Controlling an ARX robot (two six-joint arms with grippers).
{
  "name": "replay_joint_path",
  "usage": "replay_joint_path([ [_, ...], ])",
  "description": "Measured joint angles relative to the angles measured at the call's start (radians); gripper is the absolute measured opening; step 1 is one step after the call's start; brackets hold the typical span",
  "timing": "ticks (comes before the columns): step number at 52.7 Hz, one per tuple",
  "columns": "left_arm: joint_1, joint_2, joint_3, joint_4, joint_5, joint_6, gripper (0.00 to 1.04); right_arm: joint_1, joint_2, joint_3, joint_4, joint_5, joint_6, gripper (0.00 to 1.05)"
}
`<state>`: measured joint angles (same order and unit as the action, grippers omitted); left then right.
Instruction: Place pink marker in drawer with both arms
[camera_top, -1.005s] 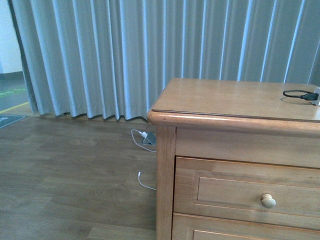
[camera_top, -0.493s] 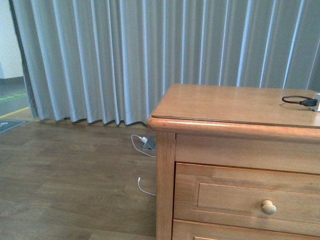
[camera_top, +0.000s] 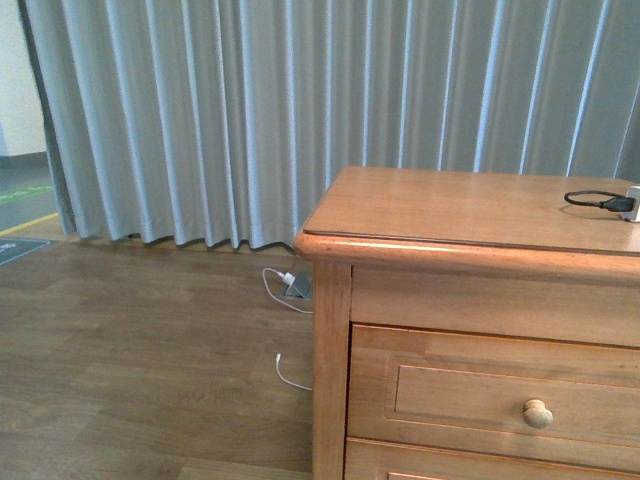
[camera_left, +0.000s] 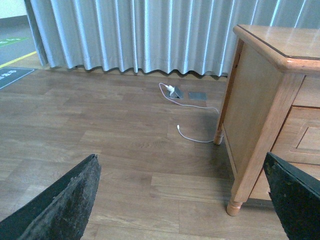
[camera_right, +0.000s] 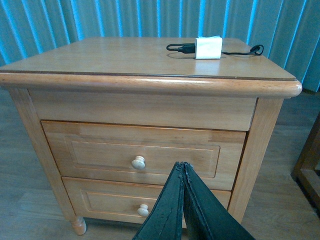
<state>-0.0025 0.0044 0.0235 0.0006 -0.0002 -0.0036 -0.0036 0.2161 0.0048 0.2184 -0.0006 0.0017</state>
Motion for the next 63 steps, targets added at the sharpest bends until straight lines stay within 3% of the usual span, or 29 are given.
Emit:
replay_joint_path([
  [9,0.0,0.0,0.0,0.0,0.0,0.0,0.99,0.0,-0.041,0.0,-0.04,0.0,0.0,0.01],
  [15,0.0,0.0,0.0,0.0,0.0,0.0,0.99,0.0,-0.179,0.001,-0.208,0.0,-0.001,0.01],
  [34,0.0,0.0,0.0,0.0,0.0,0.0,0.99,0.001,-0.212,0.001,-0.217,0.0,-0.002,0.02],
  [59,0.0,0.0,0.0,0.0,0.0,0.0,0.99,0.001,-0.212,0.001,-0.217,0.0,-0.002,0.96],
  [63,0.0,0.0,0.0,0.0,0.0,0.0,0.99,0.001,-0.212,0.001,-0.217,0.0,-0.001,0.97],
])
